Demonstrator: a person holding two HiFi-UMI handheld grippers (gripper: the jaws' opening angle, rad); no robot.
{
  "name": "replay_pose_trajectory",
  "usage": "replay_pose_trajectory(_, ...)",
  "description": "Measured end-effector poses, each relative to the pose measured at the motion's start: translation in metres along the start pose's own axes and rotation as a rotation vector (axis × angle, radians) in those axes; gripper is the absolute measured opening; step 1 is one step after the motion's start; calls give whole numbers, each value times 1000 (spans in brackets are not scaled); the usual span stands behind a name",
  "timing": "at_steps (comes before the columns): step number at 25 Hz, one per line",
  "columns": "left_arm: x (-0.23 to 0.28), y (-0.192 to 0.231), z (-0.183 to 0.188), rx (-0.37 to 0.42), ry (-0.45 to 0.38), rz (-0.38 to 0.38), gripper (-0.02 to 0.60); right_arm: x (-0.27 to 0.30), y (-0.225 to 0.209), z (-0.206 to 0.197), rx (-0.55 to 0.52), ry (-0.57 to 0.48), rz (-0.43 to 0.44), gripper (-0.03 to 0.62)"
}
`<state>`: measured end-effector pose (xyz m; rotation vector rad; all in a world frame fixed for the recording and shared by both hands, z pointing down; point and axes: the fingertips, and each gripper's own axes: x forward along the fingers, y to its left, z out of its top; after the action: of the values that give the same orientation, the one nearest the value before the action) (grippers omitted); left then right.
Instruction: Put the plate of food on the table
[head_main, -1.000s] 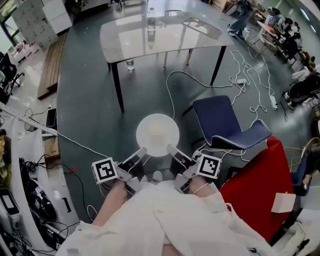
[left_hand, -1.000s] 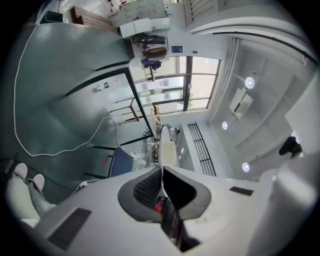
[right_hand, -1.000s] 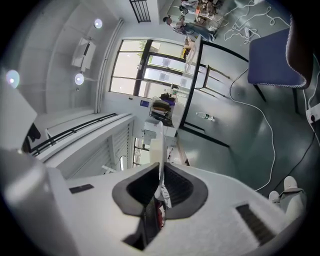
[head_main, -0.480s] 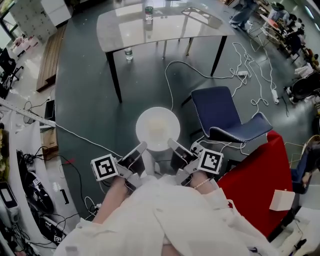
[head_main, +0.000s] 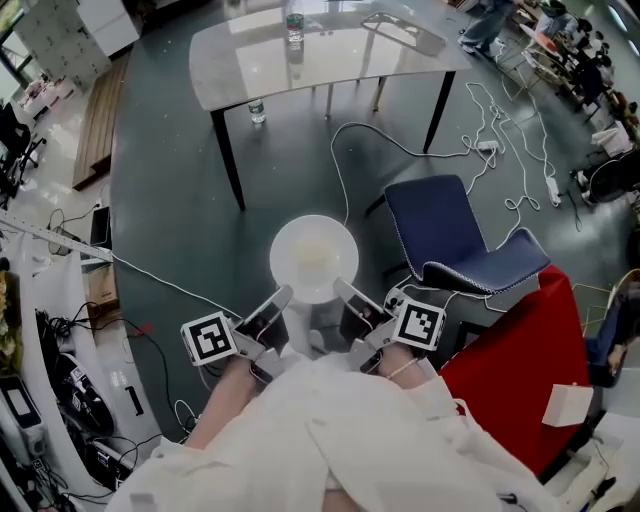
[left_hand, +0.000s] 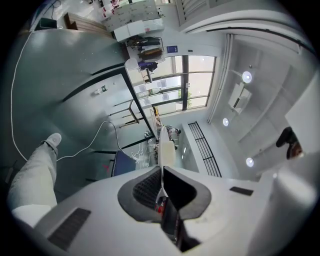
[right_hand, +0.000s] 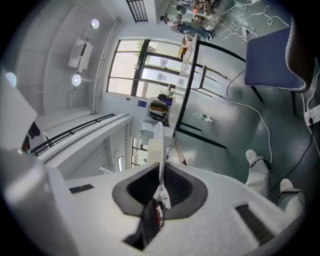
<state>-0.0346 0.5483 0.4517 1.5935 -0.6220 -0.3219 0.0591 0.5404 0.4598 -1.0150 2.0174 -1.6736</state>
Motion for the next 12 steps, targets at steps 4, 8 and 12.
replay_pose_trajectory(4, 15, 5, 25, -15, 5, -9, 23, 25, -4, 17, 9, -1, -7, 14)
replay_pose_trajectory(8, 33, 13, 66, -17, 6, -5, 23, 59, -11, 41, 19, -6, -27, 14)
replay_pose_trajectory(12, 54, 16, 120, -25, 9, -9, 23, 109, -7, 73, 10, -4, -21, 14)
